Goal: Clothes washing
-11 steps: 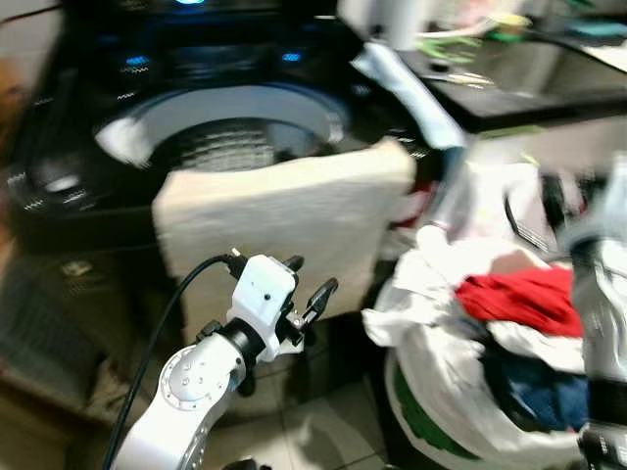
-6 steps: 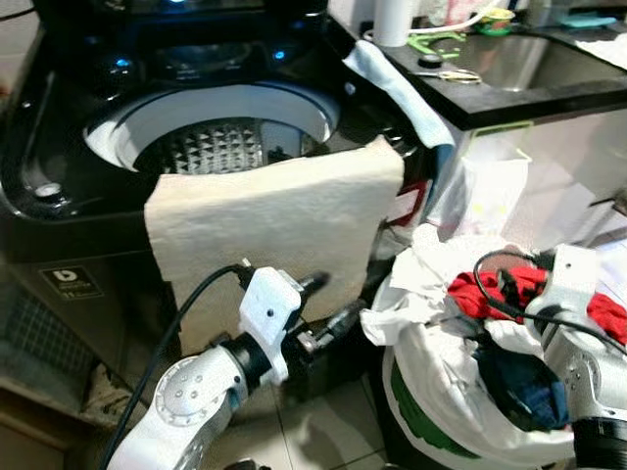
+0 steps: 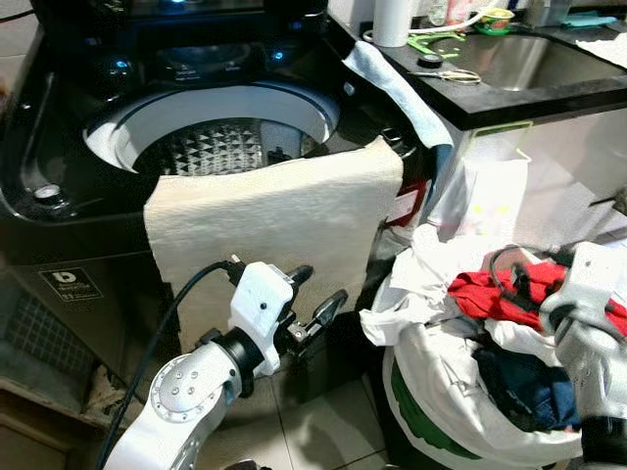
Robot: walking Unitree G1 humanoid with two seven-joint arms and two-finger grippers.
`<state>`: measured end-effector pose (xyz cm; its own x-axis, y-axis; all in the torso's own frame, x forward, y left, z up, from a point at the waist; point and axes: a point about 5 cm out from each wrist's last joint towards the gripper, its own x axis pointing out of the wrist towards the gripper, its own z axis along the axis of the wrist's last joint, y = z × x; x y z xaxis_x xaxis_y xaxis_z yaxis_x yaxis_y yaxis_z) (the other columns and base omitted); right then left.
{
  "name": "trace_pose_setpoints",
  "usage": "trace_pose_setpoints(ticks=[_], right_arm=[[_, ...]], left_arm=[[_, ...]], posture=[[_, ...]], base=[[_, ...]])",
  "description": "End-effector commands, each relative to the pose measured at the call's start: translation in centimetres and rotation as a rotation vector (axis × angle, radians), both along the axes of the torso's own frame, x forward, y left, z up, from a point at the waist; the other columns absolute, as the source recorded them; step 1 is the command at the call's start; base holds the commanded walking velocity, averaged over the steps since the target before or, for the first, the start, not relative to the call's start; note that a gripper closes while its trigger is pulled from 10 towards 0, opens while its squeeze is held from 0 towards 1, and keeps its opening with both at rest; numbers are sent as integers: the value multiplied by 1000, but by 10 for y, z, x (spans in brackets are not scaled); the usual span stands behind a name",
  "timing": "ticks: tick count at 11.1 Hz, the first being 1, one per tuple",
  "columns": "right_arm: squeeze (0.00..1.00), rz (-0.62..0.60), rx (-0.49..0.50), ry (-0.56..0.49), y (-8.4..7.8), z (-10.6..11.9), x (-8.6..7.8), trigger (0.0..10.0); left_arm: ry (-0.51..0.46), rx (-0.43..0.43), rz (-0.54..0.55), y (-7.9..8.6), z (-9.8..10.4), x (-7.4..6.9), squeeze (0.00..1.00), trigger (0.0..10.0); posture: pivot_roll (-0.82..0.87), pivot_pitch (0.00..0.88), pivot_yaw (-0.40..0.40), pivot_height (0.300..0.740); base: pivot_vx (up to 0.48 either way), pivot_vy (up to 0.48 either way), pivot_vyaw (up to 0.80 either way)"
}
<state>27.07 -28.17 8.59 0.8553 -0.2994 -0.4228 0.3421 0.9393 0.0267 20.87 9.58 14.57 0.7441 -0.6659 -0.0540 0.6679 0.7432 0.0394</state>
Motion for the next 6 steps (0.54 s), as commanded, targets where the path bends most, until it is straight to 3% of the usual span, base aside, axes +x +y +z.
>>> trace_pose_setpoints(ticks=[1,4,6], right_arm=[[0,3,-20,-8,0,3,0,10000],[0,137,-22,-89,23,10,2,10000],[0,166,33,-101,35,7,1,10000]], left_arm=[[-10,17,19,3,0,3,0,10000],[-69,36,42,2,2,9,0,10000],[-99,11,10,-2,9,12,0,10000]], posture=[[-23,0,19,719],[-28,0,20,719],[-28,0,22,719]], base=[[0,0,0],[0,0,0],[382,0,-669]])
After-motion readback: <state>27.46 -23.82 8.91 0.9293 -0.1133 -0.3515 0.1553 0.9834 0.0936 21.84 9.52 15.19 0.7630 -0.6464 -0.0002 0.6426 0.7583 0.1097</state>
